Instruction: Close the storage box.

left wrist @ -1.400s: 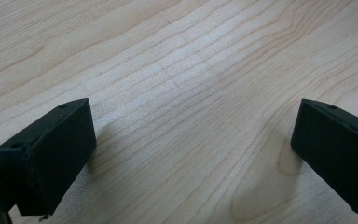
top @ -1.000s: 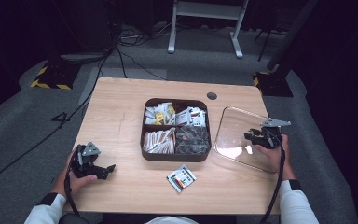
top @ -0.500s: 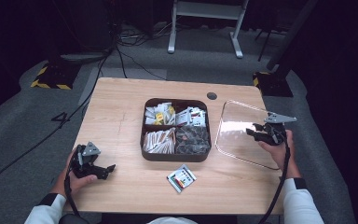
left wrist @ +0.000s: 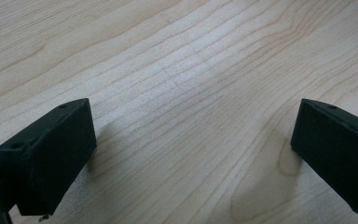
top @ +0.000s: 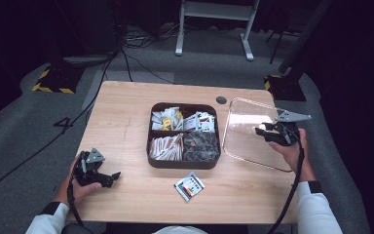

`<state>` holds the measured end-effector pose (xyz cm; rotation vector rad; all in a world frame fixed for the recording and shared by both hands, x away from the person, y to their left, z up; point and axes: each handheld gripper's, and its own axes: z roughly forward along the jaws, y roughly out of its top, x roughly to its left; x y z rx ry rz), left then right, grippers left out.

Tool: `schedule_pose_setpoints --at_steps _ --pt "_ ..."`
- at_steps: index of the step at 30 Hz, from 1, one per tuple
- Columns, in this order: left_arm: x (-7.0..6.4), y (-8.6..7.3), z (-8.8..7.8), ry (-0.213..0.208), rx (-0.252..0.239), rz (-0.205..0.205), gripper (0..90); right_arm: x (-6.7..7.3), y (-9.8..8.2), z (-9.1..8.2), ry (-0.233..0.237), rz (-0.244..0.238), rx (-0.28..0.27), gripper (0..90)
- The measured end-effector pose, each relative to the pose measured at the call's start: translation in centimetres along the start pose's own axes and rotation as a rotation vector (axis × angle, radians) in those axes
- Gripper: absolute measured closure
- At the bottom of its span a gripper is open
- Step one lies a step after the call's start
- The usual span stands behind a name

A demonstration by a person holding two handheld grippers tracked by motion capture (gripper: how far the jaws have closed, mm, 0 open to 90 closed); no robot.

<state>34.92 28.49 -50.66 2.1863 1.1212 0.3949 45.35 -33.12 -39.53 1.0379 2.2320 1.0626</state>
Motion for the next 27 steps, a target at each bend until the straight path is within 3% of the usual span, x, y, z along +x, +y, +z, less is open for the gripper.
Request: schedule_pose_setpoints --at_steps 12,27 --pt "0.0 0.0 0.0 0.000 0.001 0.001 0.2 1.2 2.4 0.8 0.023 -0.028 -0.005 59.0" --pt "0.0 0.0 0.0 0.000 0.001 0.001 0.2 3.8 5.0 2.7 0.069 -0.067 -0.006 58.9"
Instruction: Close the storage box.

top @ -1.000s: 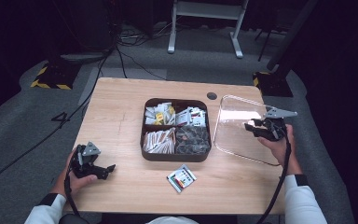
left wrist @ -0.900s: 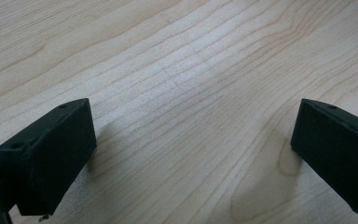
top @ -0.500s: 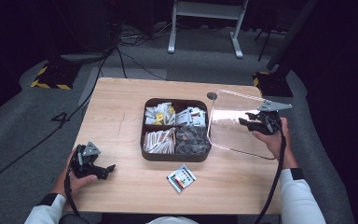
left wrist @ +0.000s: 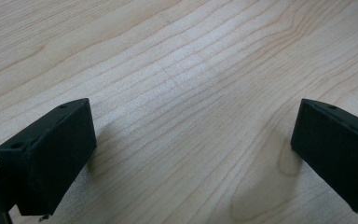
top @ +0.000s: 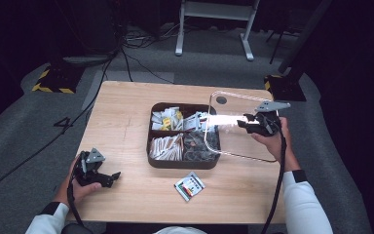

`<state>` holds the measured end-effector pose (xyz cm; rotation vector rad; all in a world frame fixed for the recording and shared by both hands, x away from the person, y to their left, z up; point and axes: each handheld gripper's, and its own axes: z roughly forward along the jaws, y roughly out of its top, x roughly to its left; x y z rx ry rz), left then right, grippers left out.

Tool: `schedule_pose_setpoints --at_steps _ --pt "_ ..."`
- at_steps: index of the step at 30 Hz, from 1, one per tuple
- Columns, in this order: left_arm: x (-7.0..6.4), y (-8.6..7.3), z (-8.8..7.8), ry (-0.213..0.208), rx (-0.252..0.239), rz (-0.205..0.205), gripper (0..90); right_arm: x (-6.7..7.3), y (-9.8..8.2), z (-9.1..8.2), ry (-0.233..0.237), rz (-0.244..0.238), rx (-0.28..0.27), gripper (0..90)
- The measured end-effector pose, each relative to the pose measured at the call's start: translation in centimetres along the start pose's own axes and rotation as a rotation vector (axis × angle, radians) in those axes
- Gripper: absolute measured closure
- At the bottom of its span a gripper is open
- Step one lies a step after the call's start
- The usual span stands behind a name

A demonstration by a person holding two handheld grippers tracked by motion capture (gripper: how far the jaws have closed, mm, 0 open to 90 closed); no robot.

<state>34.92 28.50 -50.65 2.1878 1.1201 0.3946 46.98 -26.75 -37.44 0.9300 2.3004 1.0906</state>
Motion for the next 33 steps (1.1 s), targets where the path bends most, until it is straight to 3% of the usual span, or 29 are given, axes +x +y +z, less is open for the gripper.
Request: schedule_pose_setpoints --at_steps 33 --pt "0.0 0.0 0.0 0.000 -0.001 0.000 0.2 5.8 3.7 6.4 0.104 -0.067 0.044 59.0"
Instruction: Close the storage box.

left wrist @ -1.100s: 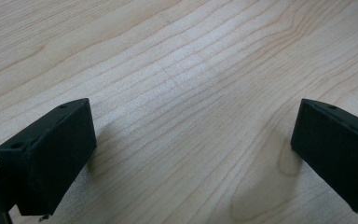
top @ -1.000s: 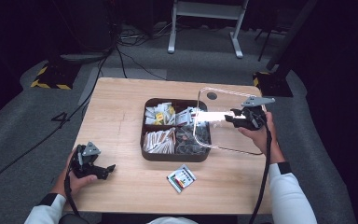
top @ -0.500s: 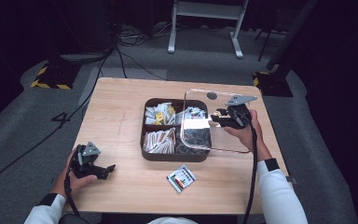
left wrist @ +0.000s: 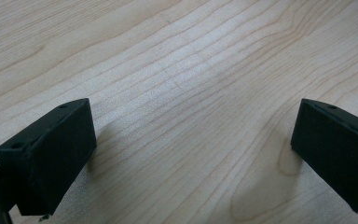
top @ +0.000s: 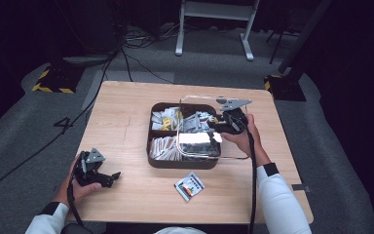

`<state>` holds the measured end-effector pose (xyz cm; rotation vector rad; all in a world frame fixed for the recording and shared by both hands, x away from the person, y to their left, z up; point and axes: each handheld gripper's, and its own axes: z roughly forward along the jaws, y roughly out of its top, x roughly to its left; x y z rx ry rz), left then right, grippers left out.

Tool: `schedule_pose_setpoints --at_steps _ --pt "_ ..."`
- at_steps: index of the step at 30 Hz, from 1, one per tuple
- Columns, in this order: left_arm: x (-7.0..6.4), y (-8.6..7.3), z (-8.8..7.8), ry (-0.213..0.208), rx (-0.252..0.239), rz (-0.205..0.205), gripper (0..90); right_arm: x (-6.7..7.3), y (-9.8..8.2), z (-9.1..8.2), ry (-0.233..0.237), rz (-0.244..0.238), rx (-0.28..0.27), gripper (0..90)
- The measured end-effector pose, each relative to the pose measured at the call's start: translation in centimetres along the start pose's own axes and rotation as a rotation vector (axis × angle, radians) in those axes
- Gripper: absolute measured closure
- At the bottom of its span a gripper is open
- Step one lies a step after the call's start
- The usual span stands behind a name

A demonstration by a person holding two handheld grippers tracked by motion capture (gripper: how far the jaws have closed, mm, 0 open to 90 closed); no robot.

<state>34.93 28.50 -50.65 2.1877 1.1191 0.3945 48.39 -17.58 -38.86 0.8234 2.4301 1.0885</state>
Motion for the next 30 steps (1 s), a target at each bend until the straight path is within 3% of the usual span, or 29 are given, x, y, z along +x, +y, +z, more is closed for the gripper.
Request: schedule_pose_setpoints --at_steps 16,30 --pt "0.0 0.0 0.0 0.003 -0.001 0.002 0.3 2.1 1.6 3.1 0.045 -0.023 0.017 59.0" --pt "0.0 0.0 0.0 0.002 -0.001 0.001 0.3 3.0 2.1 5.3 0.065 -0.015 0.029 58.9"
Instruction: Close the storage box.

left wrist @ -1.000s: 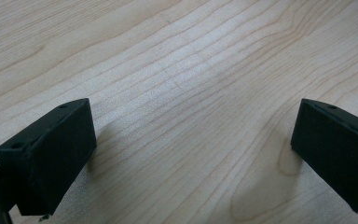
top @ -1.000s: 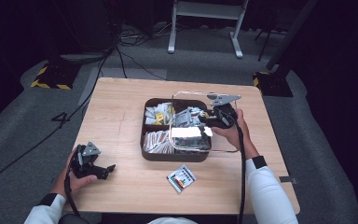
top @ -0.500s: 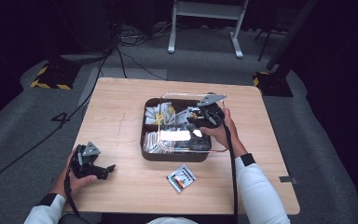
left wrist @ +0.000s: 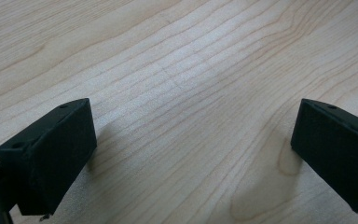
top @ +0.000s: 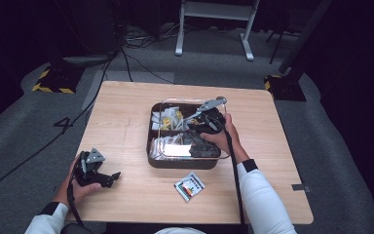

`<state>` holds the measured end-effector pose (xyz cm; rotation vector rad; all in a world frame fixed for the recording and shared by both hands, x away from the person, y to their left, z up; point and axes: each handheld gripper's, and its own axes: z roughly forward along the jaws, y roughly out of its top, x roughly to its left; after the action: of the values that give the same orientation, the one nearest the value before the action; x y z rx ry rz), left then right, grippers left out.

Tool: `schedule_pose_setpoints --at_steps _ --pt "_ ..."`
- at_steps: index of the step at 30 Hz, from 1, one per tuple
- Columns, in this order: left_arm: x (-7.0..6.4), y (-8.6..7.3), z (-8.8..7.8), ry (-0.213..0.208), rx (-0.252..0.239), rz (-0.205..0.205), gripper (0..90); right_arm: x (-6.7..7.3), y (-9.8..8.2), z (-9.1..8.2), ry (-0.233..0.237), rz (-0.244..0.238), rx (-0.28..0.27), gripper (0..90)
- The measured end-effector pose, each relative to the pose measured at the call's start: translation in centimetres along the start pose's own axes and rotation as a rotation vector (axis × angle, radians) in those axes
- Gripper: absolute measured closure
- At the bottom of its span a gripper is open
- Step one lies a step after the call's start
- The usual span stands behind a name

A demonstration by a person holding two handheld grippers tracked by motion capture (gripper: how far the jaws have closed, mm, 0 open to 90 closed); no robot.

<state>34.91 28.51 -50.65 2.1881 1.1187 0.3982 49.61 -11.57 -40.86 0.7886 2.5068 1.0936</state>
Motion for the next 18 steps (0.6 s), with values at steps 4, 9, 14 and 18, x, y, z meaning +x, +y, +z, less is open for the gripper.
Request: schedule_pose_setpoints --at_steps 4,9,14,18 --pt "0.0 0.0 0.0 0.000 0.000 0.000 0.3 0.2 0.1 0.7 0.007 -0.003 0.009 58.9" --pt "0.0 0.0 0.0 0.000 0.000 0.000 0.3 0.5 0.2 1.5 0.014 -0.003 0.013 58.9" --pt "0.0 0.0 0.0 0.000 0.000 0.001 0.4 0.8 0.4 2.2 0.022 0.000 0.017 58.9" --pt "0.0 0.0 0.0 0.001 -0.001 0.001 0.5 1.0 0.5 2.8 0.025 0.001 0.022 58.9"
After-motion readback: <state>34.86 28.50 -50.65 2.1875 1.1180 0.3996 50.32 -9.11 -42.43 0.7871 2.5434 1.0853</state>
